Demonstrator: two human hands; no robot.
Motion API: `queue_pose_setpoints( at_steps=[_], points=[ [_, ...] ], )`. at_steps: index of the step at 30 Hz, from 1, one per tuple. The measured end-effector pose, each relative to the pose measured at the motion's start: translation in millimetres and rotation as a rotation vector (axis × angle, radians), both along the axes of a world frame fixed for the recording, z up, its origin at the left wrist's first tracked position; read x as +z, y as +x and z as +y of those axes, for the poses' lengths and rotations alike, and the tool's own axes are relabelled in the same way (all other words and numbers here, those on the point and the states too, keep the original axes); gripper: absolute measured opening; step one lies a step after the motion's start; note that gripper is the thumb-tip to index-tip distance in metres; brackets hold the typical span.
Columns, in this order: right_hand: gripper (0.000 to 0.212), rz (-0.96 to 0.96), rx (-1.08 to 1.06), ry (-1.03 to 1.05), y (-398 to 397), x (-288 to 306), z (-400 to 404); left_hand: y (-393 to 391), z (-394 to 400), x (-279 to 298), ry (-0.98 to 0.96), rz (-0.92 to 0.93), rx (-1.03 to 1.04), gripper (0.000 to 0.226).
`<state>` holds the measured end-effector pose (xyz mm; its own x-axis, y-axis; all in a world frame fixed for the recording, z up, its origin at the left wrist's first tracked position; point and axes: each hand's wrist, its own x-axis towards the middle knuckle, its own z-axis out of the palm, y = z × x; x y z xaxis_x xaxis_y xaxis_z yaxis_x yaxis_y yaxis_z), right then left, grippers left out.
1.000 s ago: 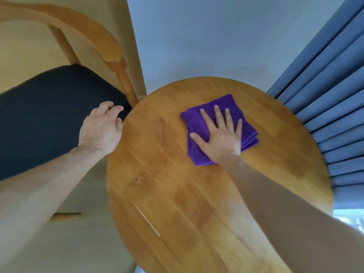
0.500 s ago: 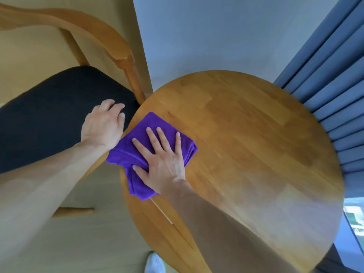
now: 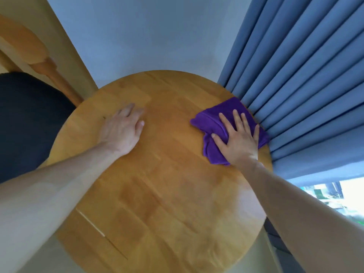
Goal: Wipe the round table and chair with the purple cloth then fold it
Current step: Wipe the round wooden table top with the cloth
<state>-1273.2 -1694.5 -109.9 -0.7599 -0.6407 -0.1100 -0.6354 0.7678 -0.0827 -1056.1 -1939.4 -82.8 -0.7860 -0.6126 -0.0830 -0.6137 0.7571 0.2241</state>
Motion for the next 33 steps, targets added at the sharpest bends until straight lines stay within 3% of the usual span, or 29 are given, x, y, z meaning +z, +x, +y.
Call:
queue_pose_setpoints(
  at_steps=[8,15,25,33],
  points=[
    [0.070,0.043,-0.114,-0.068,48.6,-3.5,62.4,-21.0,43.5,-4.1,0.042,0.023,-0.132,0.048],
    [0.077,0.051,-0.157,-0.102,154.6,-4.0,18.8,51.4,25.8,-7.1,0.037,0.055,-0.116,0.045],
    [0.077,-0.034,0.150,-0.145,326.3,-3.1,-108.0,188.0,-6.3,9.7,-0.042,0.090,-0.047,0.045],
    [0.066,-0.014,0.286,-0.176,342.1,-7.8,-76.6,191.9,22.3,9.7,-0.042,0.138,-0.025,0.044]
  ],
)
